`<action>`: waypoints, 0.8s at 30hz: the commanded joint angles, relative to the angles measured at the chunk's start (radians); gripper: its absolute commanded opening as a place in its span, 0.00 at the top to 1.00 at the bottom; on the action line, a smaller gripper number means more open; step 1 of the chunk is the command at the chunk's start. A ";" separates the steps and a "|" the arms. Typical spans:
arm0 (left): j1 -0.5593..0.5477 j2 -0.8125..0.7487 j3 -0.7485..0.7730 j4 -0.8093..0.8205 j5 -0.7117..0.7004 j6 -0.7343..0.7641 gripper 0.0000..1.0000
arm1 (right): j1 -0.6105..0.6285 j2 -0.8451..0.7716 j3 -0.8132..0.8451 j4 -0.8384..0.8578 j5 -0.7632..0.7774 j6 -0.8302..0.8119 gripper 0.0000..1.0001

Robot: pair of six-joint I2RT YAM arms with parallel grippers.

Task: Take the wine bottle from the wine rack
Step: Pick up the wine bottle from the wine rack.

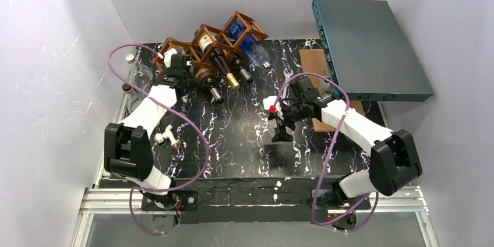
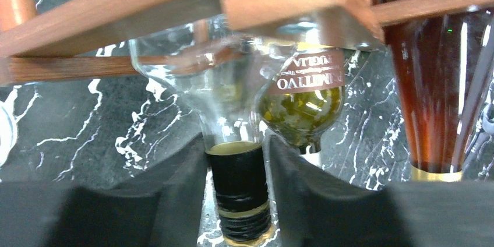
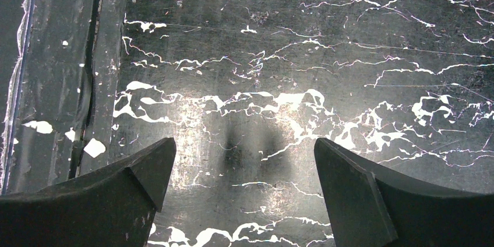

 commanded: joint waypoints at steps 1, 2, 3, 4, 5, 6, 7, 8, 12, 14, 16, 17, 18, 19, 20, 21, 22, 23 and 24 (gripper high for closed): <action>-0.020 -0.058 -0.033 -0.006 -0.010 -0.018 0.90 | -0.006 -0.007 -0.009 -0.006 -0.008 -0.016 0.01; -0.027 -0.067 -0.041 -0.004 -0.010 -0.022 0.94 | -0.006 -0.007 -0.009 -0.007 -0.008 -0.018 0.02; -0.037 -0.080 -0.048 -0.002 -0.016 -0.025 0.97 | -0.006 -0.007 -0.009 -0.008 -0.009 -0.018 0.02; -0.049 -0.088 -0.054 -0.002 -0.024 -0.028 0.98 | -0.006 -0.008 -0.009 -0.007 -0.008 -0.019 0.02; -0.062 -0.097 -0.059 -0.002 -0.032 -0.032 0.98 | -0.006 -0.007 -0.008 -0.008 -0.010 -0.020 0.02; -0.075 -0.104 -0.064 -0.002 -0.040 -0.038 0.99 | -0.006 -0.007 -0.007 -0.009 -0.009 -0.020 0.02; -0.086 -0.111 -0.070 -0.002 -0.048 -0.044 0.99 | -0.006 -0.007 -0.007 -0.009 -0.011 -0.021 0.02; -0.097 -0.119 -0.075 -0.002 -0.057 -0.051 0.99 | -0.006 -0.007 -0.008 -0.009 -0.010 -0.020 0.02; -0.129 -0.142 -0.102 -0.002 -0.086 -0.076 0.99 | -0.006 -0.009 -0.007 -0.010 -0.009 -0.022 0.02; -0.139 -0.153 -0.114 -0.002 -0.096 -0.087 1.00 | -0.006 -0.010 -0.007 -0.010 -0.008 -0.022 0.02; -0.143 -0.161 -0.126 -0.001 -0.101 -0.097 1.00 | -0.006 -0.011 -0.007 -0.010 -0.009 -0.022 0.02; -0.143 -0.163 -0.130 0.001 -0.102 -0.100 1.00 | -0.006 -0.011 -0.007 -0.010 -0.009 -0.022 0.02; -0.143 -0.162 -0.133 0.004 -0.102 -0.100 0.99 | -0.006 -0.011 -0.007 -0.011 -0.009 -0.022 0.00; -0.143 -0.160 -0.134 0.004 -0.102 -0.098 0.95 | -0.006 -0.012 -0.007 -0.012 -0.009 -0.023 0.00; -0.143 -0.158 -0.135 0.006 -0.102 -0.099 0.96 | -0.006 -0.012 -0.008 -0.012 -0.008 -0.023 0.00; -0.144 -0.154 -0.134 0.008 -0.102 -0.097 0.94 | -0.006 -0.013 -0.007 -0.012 -0.009 -0.023 0.00; -0.143 -0.152 -0.133 0.008 -0.103 -0.097 0.91 | -0.006 -0.013 -0.007 -0.012 -0.008 -0.023 0.00; -0.143 -0.150 -0.132 0.006 -0.106 -0.099 0.86 | -0.006 -0.015 -0.008 -0.012 -0.007 -0.024 0.00; -0.143 -0.148 -0.129 0.004 -0.106 -0.099 0.84 | -0.006 -0.015 -0.008 -0.012 -0.007 -0.024 0.00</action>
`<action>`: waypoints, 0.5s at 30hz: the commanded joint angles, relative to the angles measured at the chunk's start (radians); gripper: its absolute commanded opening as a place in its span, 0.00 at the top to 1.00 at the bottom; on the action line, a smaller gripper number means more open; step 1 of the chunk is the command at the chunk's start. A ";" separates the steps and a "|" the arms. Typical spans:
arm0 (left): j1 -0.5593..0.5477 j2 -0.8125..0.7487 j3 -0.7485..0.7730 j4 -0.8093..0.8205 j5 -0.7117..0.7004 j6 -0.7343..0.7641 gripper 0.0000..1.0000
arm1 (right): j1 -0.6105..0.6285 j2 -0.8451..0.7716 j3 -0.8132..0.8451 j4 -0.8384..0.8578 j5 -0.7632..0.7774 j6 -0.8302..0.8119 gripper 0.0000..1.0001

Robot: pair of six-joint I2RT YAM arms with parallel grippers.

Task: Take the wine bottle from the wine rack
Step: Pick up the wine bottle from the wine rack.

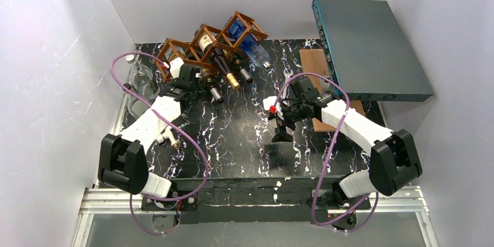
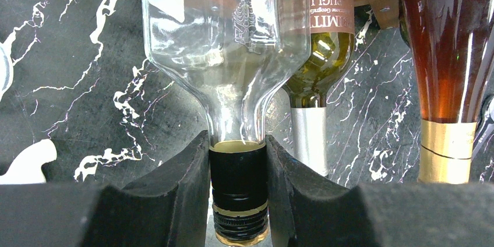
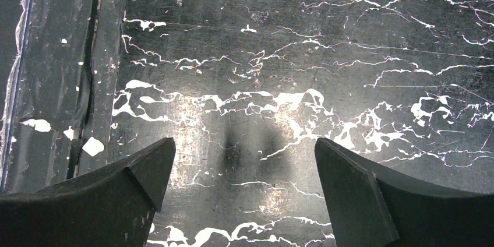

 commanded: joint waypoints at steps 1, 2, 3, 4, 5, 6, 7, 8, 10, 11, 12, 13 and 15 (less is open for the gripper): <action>-0.021 -0.030 -0.003 0.016 0.017 0.000 0.81 | -0.006 -0.015 -0.007 -0.009 -0.006 -0.016 0.00; -0.021 -0.030 -0.001 0.017 0.016 0.000 0.78 | -0.006 -0.016 -0.007 -0.009 -0.006 -0.016 0.00; -0.020 -0.030 0.000 0.016 0.014 0.000 0.75 | -0.006 -0.016 -0.007 -0.011 -0.006 -0.016 0.00; -0.019 -0.030 0.001 0.015 0.013 0.001 0.72 | -0.006 -0.016 -0.007 -0.011 -0.006 -0.017 0.00; -0.020 -0.030 0.001 0.015 0.012 0.001 0.69 | -0.006 -0.016 -0.007 -0.011 -0.007 -0.017 0.00; -0.020 -0.031 0.005 0.012 0.010 0.003 0.64 | -0.006 -0.016 -0.007 -0.011 -0.006 -0.017 0.00; -0.019 -0.030 0.009 0.008 0.008 0.002 0.59 | -0.006 -0.016 -0.007 -0.011 -0.006 -0.018 0.00; -0.020 -0.031 0.011 0.006 0.006 0.004 0.54 | -0.006 -0.016 -0.007 -0.012 -0.007 -0.020 0.00; -0.019 -0.032 0.013 0.005 0.004 0.007 0.44 | -0.006 -0.015 -0.007 -0.012 -0.008 -0.020 0.00; -0.019 -0.035 0.014 0.003 0.004 0.011 0.39 | -0.006 -0.015 -0.008 -0.012 -0.006 -0.021 0.00; -0.019 -0.036 0.016 0.003 0.005 0.013 0.36 | -0.006 -0.015 -0.007 -0.012 -0.006 -0.020 0.00; -0.020 -0.037 0.017 0.002 0.005 0.016 0.33 | -0.006 -0.014 -0.007 -0.013 -0.006 -0.021 0.00; -0.020 -0.038 0.023 -0.002 0.005 0.021 0.29 | -0.006 -0.014 -0.007 -0.014 -0.007 -0.020 0.00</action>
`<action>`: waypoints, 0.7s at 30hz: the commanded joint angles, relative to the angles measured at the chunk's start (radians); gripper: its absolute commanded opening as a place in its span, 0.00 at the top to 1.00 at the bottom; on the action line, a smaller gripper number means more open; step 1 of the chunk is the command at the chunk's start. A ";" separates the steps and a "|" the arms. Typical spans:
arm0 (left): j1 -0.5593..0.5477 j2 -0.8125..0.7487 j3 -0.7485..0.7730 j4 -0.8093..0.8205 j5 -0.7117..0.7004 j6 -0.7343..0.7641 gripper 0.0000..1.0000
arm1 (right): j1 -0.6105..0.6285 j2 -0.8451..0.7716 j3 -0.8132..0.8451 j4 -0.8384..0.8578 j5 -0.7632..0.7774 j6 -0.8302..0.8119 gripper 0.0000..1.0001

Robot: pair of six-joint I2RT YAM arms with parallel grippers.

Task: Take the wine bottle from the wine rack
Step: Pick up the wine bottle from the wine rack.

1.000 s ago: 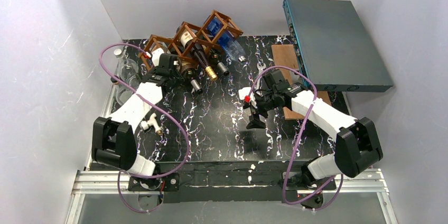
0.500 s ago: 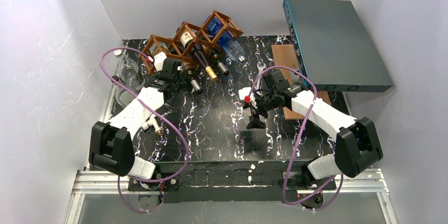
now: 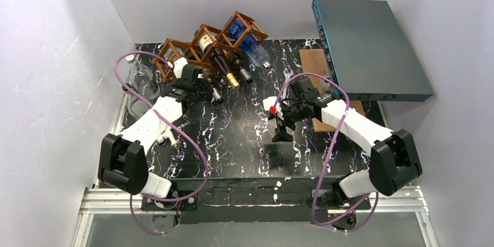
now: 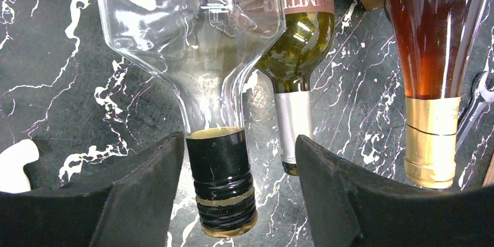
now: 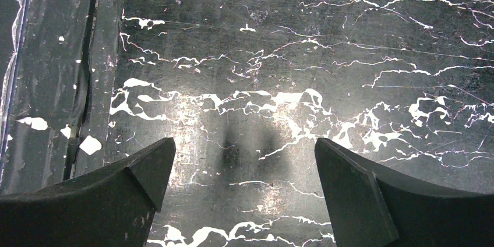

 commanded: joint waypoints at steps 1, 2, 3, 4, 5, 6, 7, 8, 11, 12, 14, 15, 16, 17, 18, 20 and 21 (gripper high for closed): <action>-0.002 -0.038 0.025 -0.008 -0.010 0.018 0.27 | -0.006 -0.014 -0.007 -0.014 -0.009 -0.008 0.00; -0.001 -0.038 0.028 -0.011 -0.010 0.022 0.26 | -0.006 -0.014 -0.007 -0.013 -0.009 -0.008 0.00; 0.000 -0.039 0.033 -0.015 -0.009 0.027 0.24 | -0.006 -0.014 -0.007 -0.013 -0.009 -0.008 0.00; 0.001 -0.042 0.039 -0.022 -0.008 0.031 0.23 | -0.006 -0.014 -0.007 -0.014 -0.009 -0.008 0.00; 0.005 -0.049 0.043 -0.027 -0.006 0.037 0.19 | -0.006 -0.014 -0.007 -0.013 -0.010 -0.008 0.00; 0.009 -0.059 0.048 -0.030 0.000 0.047 0.16 | -0.006 -0.014 -0.007 -0.013 -0.009 -0.009 0.00; 0.020 -0.070 0.051 -0.030 0.013 0.060 0.12 | -0.006 -0.014 -0.007 -0.013 -0.010 -0.009 0.00; 0.031 -0.083 0.054 -0.031 0.028 0.068 0.09 | -0.006 -0.014 -0.007 -0.013 -0.009 -0.009 0.00; 0.090 -0.110 0.082 -0.054 0.109 0.092 0.03 | -0.006 -0.013 -0.007 -0.014 -0.011 -0.010 0.00; 0.107 -0.109 0.095 -0.070 0.133 0.096 0.02 | -0.006 -0.013 -0.007 -0.014 -0.011 -0.011 0.00; 0.138 -0.096 0.134 -0.122 0.171 0.104 0.02 | -0.006 -0.013 -0.006 -0.015 -0.011 -0.011 0.00; 0.148 -0.085 0.154 -0.142 0.181 0.109 0.02 | -0.006 -0.013 -0.007 -0.016 -0.012 -0.013 0.00; 0.155 -0.072 0.171 -0.159 0.193 0.115 0.02 | -0.006 -0.013 -0.006 -0.016 -0.011 -0.013 0.00; 0.163 -0.059 0.187 -0.172 0.207 0.116 0.02 | -0.006 -0.012 -0.006 -0.017 -0.011 -0.013 0.00; 0.169 -0.042 0.201 -0.183 0.221 0.117 0.02 | -0.006 -0.014 -0.006 -0.018 -0.012 -0.014 0.00; 0.176 -0.007 0.232 -0.205 0.235 0.121 0.02 | -0.006 -0.015 -0.006 -0.018 -0.010 -0.015 0.00; 0.179 0.010 0.243 -0.209 0.239 0.126 0.02 | -0.006 -0.014 -0.006 -0.018 -0.010 -0.014 0.00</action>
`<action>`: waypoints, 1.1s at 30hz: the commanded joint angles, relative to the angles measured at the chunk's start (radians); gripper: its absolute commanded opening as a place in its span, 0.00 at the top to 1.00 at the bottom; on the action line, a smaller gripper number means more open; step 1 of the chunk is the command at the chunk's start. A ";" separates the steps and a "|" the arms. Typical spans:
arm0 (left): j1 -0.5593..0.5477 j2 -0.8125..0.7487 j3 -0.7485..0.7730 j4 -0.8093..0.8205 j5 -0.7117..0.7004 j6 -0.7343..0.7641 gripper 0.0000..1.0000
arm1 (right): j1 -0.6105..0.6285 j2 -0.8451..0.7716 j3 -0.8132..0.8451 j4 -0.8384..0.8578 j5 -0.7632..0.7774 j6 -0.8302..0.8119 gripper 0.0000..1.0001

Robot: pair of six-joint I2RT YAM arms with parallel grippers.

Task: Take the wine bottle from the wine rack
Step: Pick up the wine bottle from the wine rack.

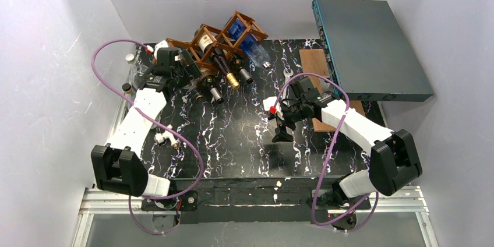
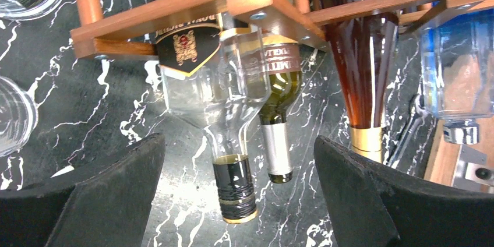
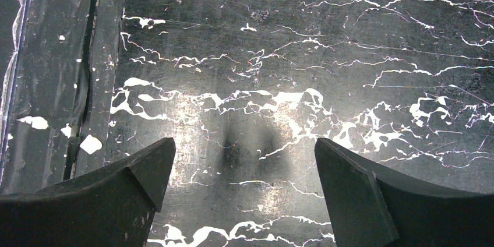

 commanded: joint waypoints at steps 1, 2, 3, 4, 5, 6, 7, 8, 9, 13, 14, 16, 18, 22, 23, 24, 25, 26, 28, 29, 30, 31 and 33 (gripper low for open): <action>0.012 0.066 0.068 -0.086 0.067 0.037 0.02 | -0.006 -0.015 -0.006 -0.015 -0.011 -0.012 0.00; 0.015 0.078 0.072 -0.083 0.074 0.043 0.02 | -0.006 -0.016 -0.006 -0.015 -0.010 -0.013 0.00; 0.019 0.086 0.076 -0.080 0.081 0.047 0.02 | -0.006 -0.016 -0.006 -0.015 -0.011 -0.012 0.00; 0.023 0.096 0.080 -0.077 0.089 0.052 0.02 | -0.006 -0.016 -0.006 -0.016 -0.010 -0.013 0.00; 0.029 0.105 0.084 -0.076 0.098 0.055 0.02 | -0.006 -0.016 -0.006 -0.015 -0.009 -0.013 0.00; 0.036 0.112 0.084 -0.074 0.106 0.058 0.02 | -0.006 -0.016 -0.006 -0.015 -0.009 -0.014 0.00; 0.041 0.115 0.082 -0.070 0.110 0.061 0.02 | -0.005 -0.016 -0.006 -0.017 -0.009 -0.014 0.00; 0.045 0.116 0.078 -0.065 0.116 0.064 0.02 | -0.006 -0.016 -0.006 -0.017 -0.009 -0.015 0.00; 0.051 0.114 0.067 -0.055 0.121 0.065 0.02 | -0.007 -0.016 -0.006 -0.018 -0.009 -0.016 0.00; 0.069 0.070 -0.011 0.024 0.159 0.070 0.02 | -0.007 -0.016 -0.006 -0.021 -0.012 -0.018 0.00; 0.075 0.058 -0.031 0.049 0.167 0.067 0.02 | -0.006 -0.016 -0.006 -0.021 -0.012 -0.019 0.00; 0.091 0.041 -0.070 0.101 0.191 0.056 0.02 | -0.007 -0.016 -0.006 -0.022 -0.014 -0.020 0.00; 0.109 0.026 -0.114 0.177 0.225 0.031 0.02 | -0.007 -0.016 -0.005 -0.023 -0.014 -0.022 0.00; 0.130 0.011 -0.176 0.299 0.255 -0.006 0.02 | -0.008 -0.017 -0.005 -0.024 -0.014 -0.023 0.00; 0.131 0.010 -0.182 0.316 0.250 -0.015 0.02 | -0.008 -0.017 -0.004 -0.024 -0.013 -0.023 0.00; 0.131 0.011 -0.185 0.333 0.247 -0.021 0.02 | -0.008 -0.017 -0.004 -0.025 -0.013 -0.023 0.00; 0.133 0.011 -0.186 0.346 0.242 -0.030 0.02 | -0.008 -0.017 -0.004 -0.025 -0.015 -0.023 0.00; 0.136 0.016 -0.185 0.360 0.239 -0.040 0.02 | -0.008 -0.017 -0.004 -0.026 -0.013 -0.025 0.00; 0.156 0.033 -0.185 0.386 0.257 -0.078 0.02 | -0.008 -0.017 -0.004 -0.026 -0.014 -0.026 0.00; 0.163 0.039 -0.187 0.396 0.266 -0.096 0.02 | -0.008 -0.017 -0.004 -0.028 -0.013 -0.026 0.00; 0.170 0.050 -0.187 0.400 0.269 -0.112 0.02 | -0.008 -0.017 -0.004 -0.028 -0.014 -0.026 0.00; 0.174 0.058 -0.187 0.400 0.268 -0.124 0.02 | -0.008 -0.017 -0.004 -0.028 -0.013 -0.028 0.00; 0.184 0.071 -0.202 0.438 0.260 -0.151 0.02 | -0.008 -0.017 -0.004 -0.031 -0.014 -0.031 0.00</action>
